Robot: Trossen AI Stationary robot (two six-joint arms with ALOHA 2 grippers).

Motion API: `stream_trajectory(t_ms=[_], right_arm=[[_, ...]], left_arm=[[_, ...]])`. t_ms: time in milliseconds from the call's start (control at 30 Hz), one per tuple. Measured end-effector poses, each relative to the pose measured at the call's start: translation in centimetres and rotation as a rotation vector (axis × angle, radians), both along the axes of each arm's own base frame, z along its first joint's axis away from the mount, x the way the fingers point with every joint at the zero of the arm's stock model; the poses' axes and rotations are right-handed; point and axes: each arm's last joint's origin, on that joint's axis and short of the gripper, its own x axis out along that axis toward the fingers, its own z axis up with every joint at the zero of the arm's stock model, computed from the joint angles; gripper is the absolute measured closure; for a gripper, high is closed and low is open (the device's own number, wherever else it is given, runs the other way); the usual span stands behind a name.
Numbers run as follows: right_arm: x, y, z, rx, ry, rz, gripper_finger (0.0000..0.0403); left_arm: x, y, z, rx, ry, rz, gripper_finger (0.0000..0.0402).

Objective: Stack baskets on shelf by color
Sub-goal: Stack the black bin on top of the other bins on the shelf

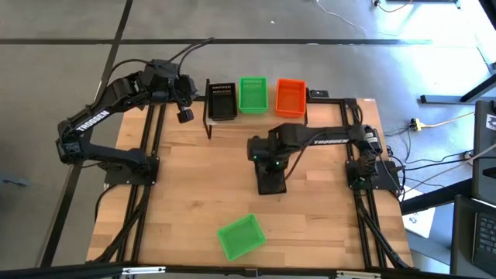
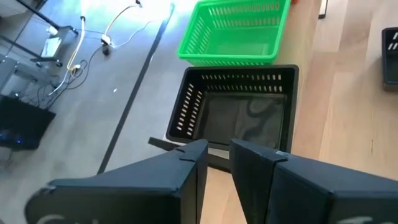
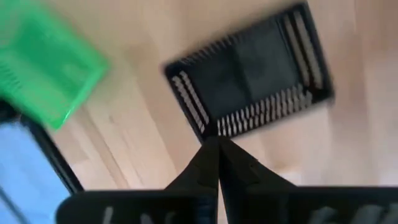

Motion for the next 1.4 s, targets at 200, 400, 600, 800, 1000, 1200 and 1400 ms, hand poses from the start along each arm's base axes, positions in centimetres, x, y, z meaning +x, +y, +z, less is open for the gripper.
stream_trajectory(t_ms=[200, 400, 600, 800, 1000, 1200, 1400], right_arm=[[-0.5, -0.1, -3.6, 0.057, 0.200, -0.506, 0.0402], [-0.4, -1.1, -4.9, 0.120, 0.235, -0.568, 0.0385], [-0.4, -3.2, -5.0, 0.061, 0.218, -0.594, 0.0342], [-0.6, -4.4, -5.4, 0.042, 0.237, -0.728, 0.0298], [-1.5, -4.5, -8.6, -0.061, 0.302, -0.789, 0.0294], [-1.5, -4.4, -10.5, -0.049, 0.292, -0.804, 0.0294], [-1.9, -4.4, -12.1, -0.041, 0.295, -0.811, 0.0294]], left_arm=[[0.0, 0.0, 0.0, 0.000, 0.000, -0.001, 0.0342], [0.0, 0.0, 0.0, 0.000, -0.001, -0.001, 0.0342], [0.0, -0.1, 0.0, -0.012, -0.005, -0.020, 0.0342], [0.0, -0.8, -0.6, -0.161, -0.013, -0.198, 0.0342], [-0.2, -1.3, -1.1, -0.249, 0.016, -0.266, 0.0342], [-0.3, -1.3, -1.2, -0.255, 0.023, -0.265, 0.0342], [-0.3, -1.3, -1.1, -0.253, 0.022, -0.264, 0.0342]])
